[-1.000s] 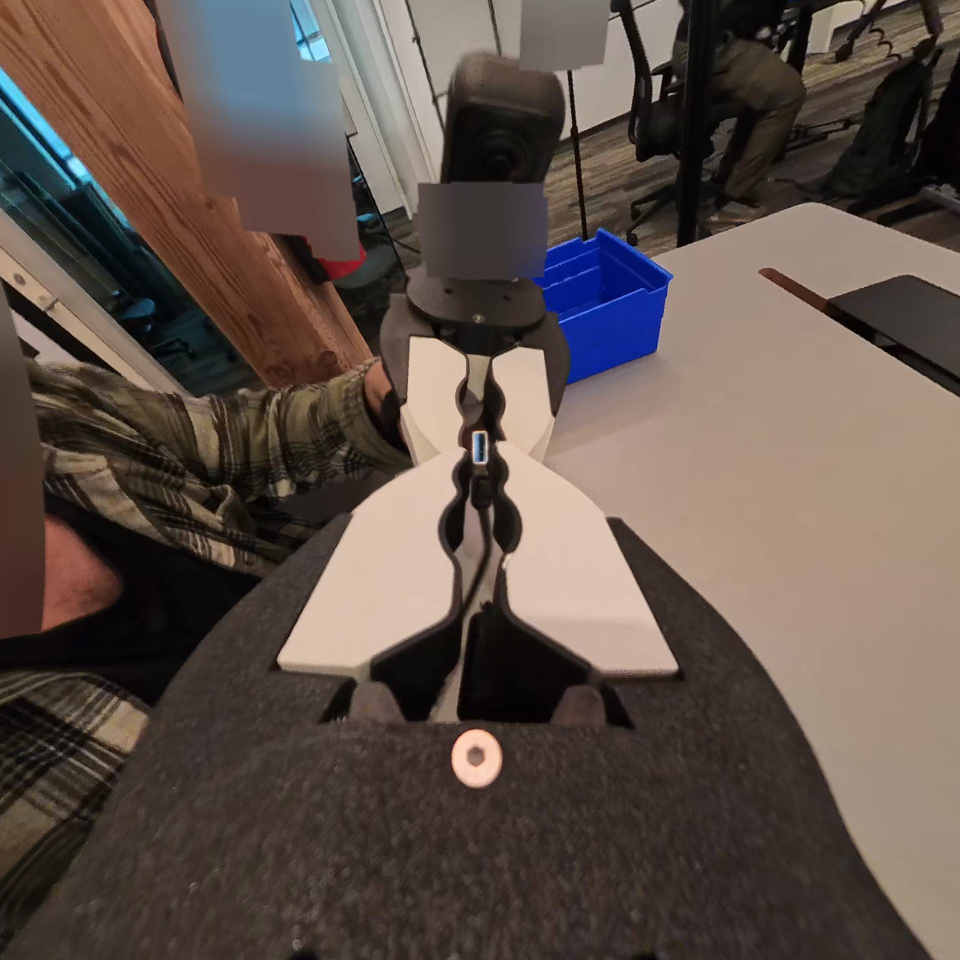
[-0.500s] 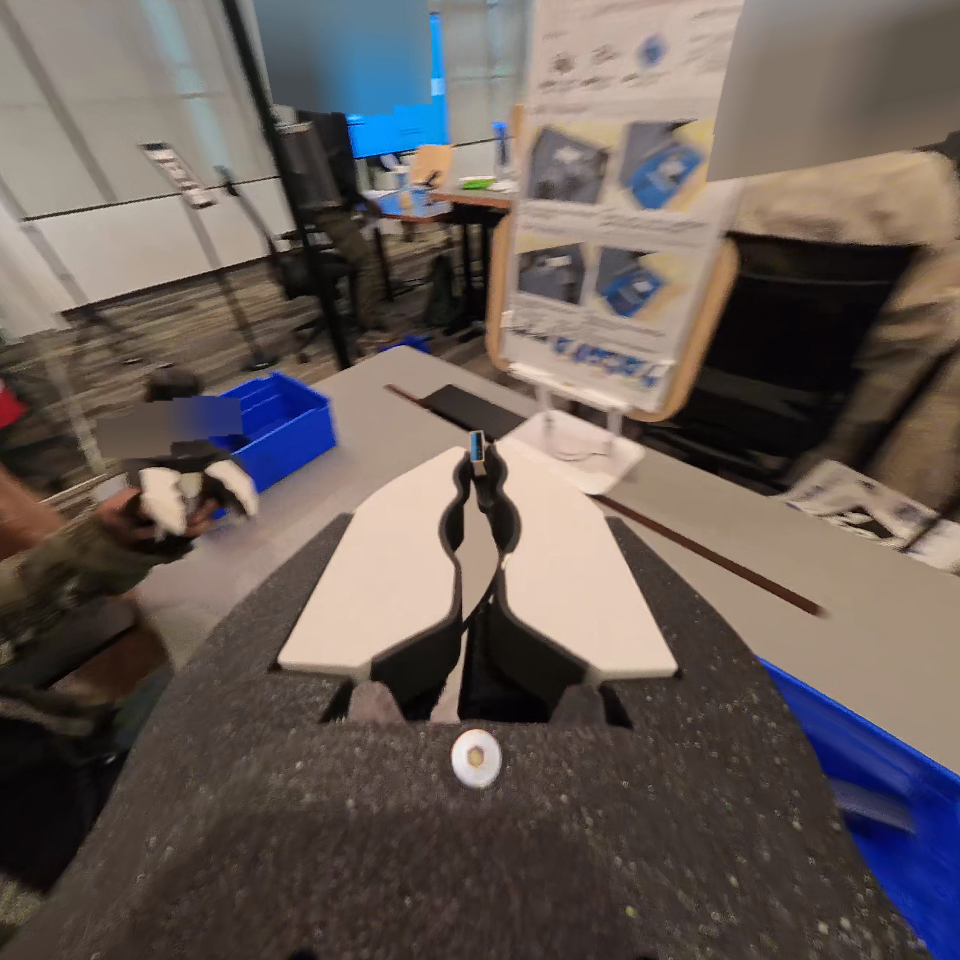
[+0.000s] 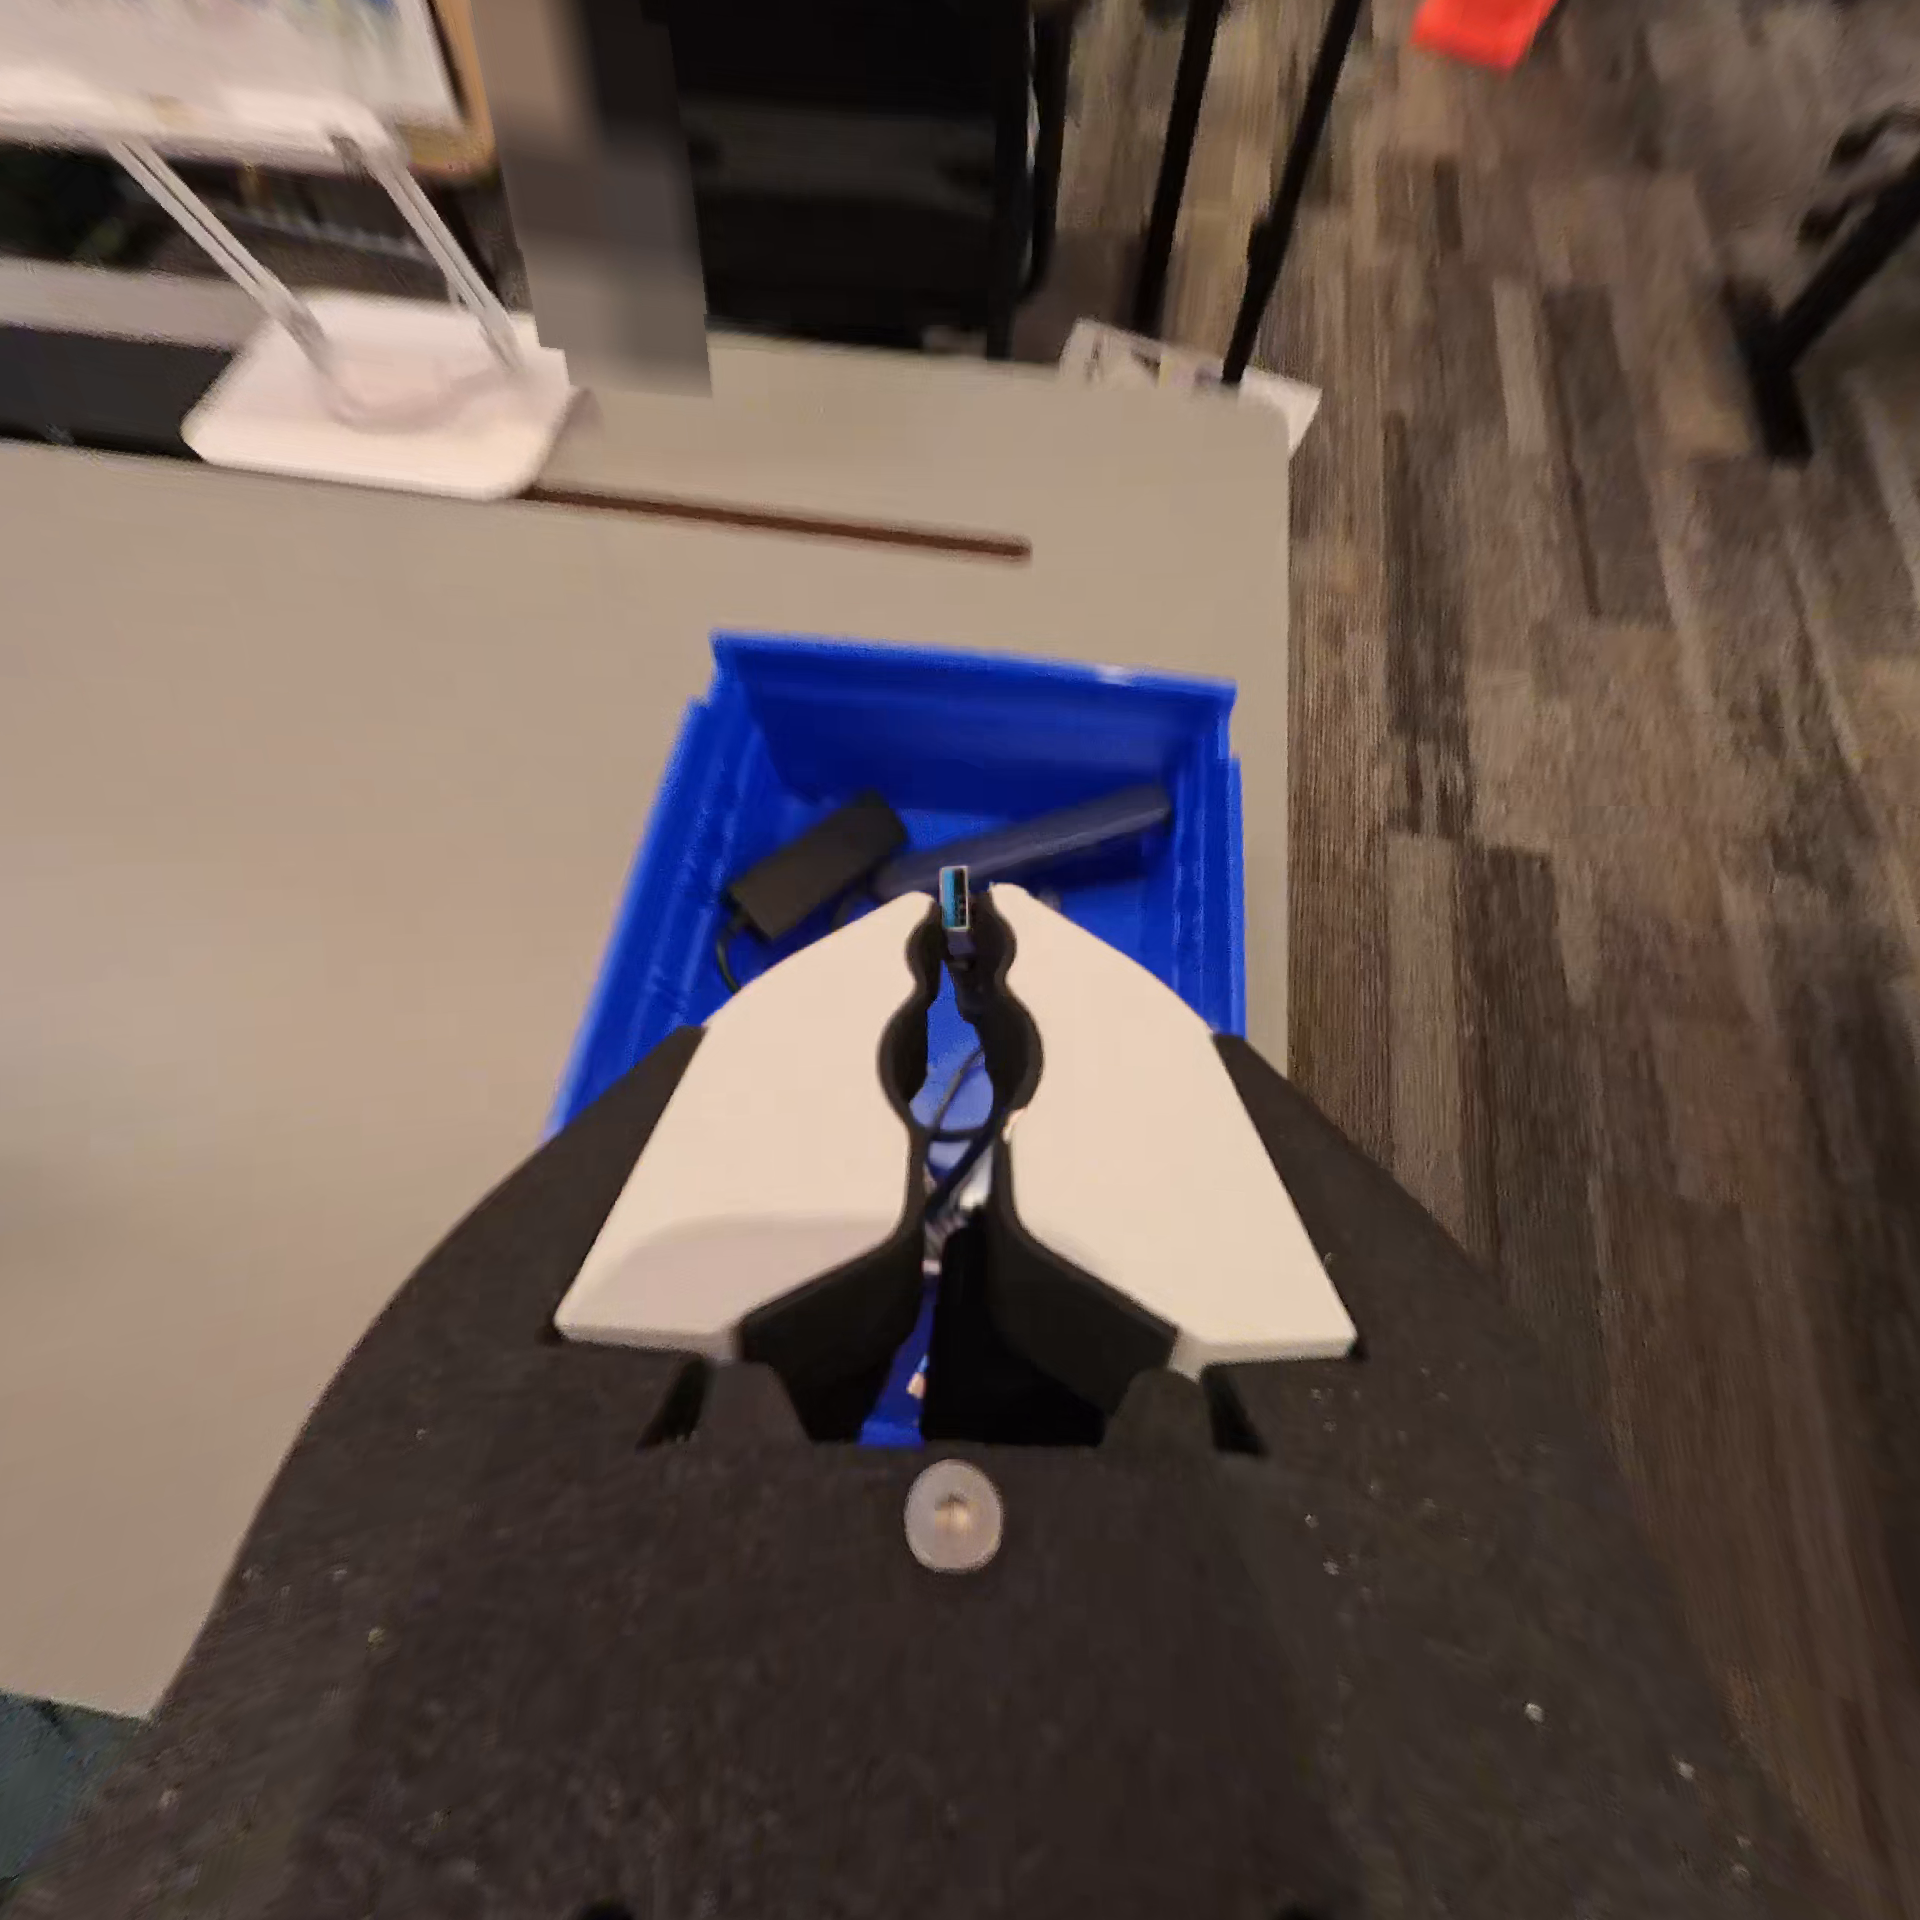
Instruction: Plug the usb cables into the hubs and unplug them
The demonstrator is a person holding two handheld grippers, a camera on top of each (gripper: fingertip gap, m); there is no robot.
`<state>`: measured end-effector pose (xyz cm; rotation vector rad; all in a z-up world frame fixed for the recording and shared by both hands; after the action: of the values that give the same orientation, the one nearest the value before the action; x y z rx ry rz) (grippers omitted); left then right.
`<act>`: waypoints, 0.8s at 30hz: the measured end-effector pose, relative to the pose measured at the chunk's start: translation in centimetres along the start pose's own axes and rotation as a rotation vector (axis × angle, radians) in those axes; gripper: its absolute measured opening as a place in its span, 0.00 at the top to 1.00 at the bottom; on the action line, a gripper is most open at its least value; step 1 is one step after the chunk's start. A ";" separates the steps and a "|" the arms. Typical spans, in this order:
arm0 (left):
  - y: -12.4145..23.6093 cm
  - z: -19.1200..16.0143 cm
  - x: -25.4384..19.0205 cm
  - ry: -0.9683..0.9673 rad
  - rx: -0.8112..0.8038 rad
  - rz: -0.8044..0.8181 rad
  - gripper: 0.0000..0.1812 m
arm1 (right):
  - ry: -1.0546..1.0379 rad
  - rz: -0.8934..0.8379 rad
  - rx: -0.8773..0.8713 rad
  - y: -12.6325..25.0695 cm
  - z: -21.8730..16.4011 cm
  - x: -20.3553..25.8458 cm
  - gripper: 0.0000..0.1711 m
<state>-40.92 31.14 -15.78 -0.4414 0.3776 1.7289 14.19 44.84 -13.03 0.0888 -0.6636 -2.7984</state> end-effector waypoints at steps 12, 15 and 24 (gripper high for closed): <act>2.5 0.3 0.8 -0.023 -0.013 0.116 0.71 | 0.016 -0.050 0.053 -0.7 -1.4 -0.4 0.63; 2.8 0.0 1.2 -0.010 -0.016 0.140 0.71 | 0.070 -0.052 0.009 1.1 0.6 1.5 0.52; 4.6 -1.0 2.4 -0.032 -0.002 0.295 0.70 | 0.107 0.212 -0.164 3.7 1.2 14.7 0.49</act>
<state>-45.77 31.82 -17.82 -0.3728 0.4345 2.0204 0.77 38.21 -10.26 0.1269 -0.3918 -2.6101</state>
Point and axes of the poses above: each gripper's, where its closed fingertips meet, y back along the fingers, z out of its top, x = y × z across the jaws, the point moved 4 cm from there along y, back along the fingers, and after that the axes turned 8 degrees about -x, right-handed, at the moved point
